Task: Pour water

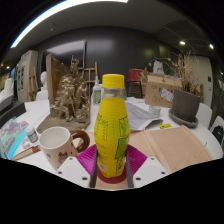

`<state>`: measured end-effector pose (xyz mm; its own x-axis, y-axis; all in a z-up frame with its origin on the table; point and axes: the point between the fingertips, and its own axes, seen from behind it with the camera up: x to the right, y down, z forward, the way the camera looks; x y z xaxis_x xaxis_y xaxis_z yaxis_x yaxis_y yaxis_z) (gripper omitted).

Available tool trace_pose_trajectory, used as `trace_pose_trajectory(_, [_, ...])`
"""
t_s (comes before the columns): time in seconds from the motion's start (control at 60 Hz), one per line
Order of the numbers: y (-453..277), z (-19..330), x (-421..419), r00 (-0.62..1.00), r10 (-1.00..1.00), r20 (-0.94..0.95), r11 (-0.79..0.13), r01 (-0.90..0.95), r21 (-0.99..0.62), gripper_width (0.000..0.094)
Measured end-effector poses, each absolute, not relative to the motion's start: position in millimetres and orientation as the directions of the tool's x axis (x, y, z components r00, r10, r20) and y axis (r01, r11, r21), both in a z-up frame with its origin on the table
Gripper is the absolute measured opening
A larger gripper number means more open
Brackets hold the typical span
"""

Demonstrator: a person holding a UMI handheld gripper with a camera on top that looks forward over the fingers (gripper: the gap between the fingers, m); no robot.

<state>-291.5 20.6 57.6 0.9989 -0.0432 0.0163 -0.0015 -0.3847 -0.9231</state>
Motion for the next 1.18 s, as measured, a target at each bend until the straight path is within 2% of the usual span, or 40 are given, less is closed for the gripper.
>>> trace_pose_trajectory(0.05, [18.8,56.0,-290.0,0.999,-0.049,0.015,-0.401,-0.006,-0.916,0.0495])
trace_pose_trajectory(0.067, [17.5,55.2,-287.8,0.998,-0.055,0.016,-0.414,-0.009,-0.91,0.0546])
trace_pose_trajectory(0.133, [6.9,56.6,-285.1,0.997,-0.075,0.018,-0.451,-0.018,-0.892,0.0874])
trace_pose_trajectory(0.183, [-3.8,65.8,-282.9,0.995,-0.092,0.024,-0.456,-0.021,-0.89,0.0825])
trace_pose_trajectory(0.25, [-24.7,80.1,-281.3,0.993,-0.114,0.033,-0.469,-0.025,-0.883,0.0869])
trace_pose_trajectory(0.6, [-198.6,179.4,-324.1,0.983,-0.184,0.02,-0.553,-0.087,-0.828,0.0862])
trace_pose_trajectory(0.75, [-246.7,203.6,-337.5,0.985,-0.17,0.043,-0.565,-0.061,-0.822,0.0862])
trace_pose_trajectory(0.917, [-279.7,215.0,-346.0,0.991,-0.121,0.061,-0.567,-0.019,-0.824,0.0858])
trace_pose_trajectory(1.183, [-302.9,208.7,-329.1,0.997,-0.071,0.026,-0.591,-0.021,-0.807,0.0858])
